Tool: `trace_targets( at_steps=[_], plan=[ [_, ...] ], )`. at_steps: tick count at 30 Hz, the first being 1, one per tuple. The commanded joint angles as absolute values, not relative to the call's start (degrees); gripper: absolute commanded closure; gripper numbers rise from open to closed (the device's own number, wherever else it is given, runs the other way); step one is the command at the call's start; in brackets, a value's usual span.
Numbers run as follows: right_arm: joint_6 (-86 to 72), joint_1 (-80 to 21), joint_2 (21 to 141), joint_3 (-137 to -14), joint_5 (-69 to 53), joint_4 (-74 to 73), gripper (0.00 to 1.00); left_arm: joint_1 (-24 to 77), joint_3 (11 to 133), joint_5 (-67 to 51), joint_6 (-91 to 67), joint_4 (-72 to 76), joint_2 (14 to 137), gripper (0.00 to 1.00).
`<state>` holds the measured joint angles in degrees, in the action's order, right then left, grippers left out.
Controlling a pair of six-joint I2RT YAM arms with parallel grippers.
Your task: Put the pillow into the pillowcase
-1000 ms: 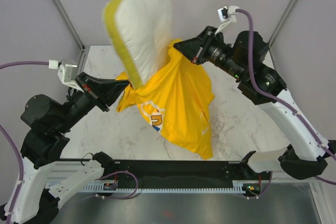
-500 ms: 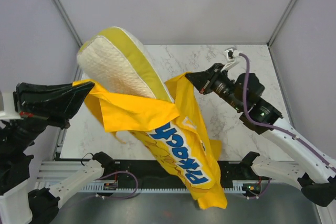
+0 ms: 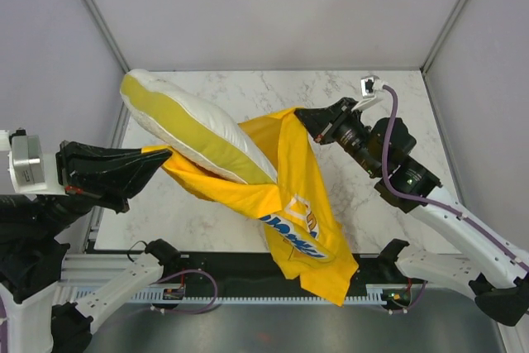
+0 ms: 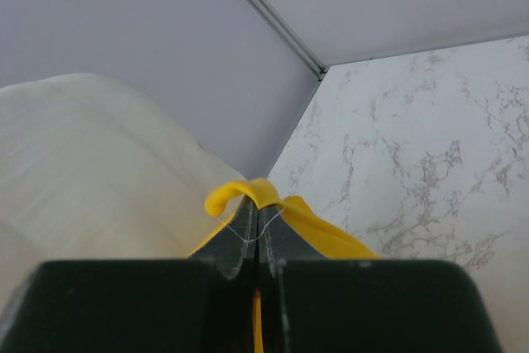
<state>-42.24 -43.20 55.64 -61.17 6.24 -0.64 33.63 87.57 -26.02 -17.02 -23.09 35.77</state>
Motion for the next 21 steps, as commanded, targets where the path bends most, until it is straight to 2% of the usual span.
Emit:
trace_targets(
  at_steps=[1,5,9,14,18,21],
  plan=[
    [-43.77,-42.71,55.28,-61.26,8.7,6.41,1.0,33.66,92.28,-28.39,-16.08,-15.29,37.78,0.98],
    [-44.82,-42.71,60.54,-65.12,8.44,8.17,1.0,33.75,96.32,-29.53,-16.17,-14.33,42.52,0.98],
    [-47.81,-42.71,69.31,-66.96,9.14,19.93,1.0,33.66,100.02,-29.97,-14.78,-12.4,48.24,0.98],
    [-48.25,-42.8,81.28,-82.3,7.12,24.87,1.0,33.75,108.44,-24.97,-5.82,-13.97,57.46,0.98],
    [-46.51,-42.63,88.58,-93.59,5.89,26.8,1.0,33.66,124.22,-23.55,-0.09,-19.24,67.3,0.98],
    [-44.83,-41.93,86.94,-93.79,7.03,28.91,1.0,33.75,134.69,-31.61,-3.14,-20.83,74.43,0.98]
  ],
)
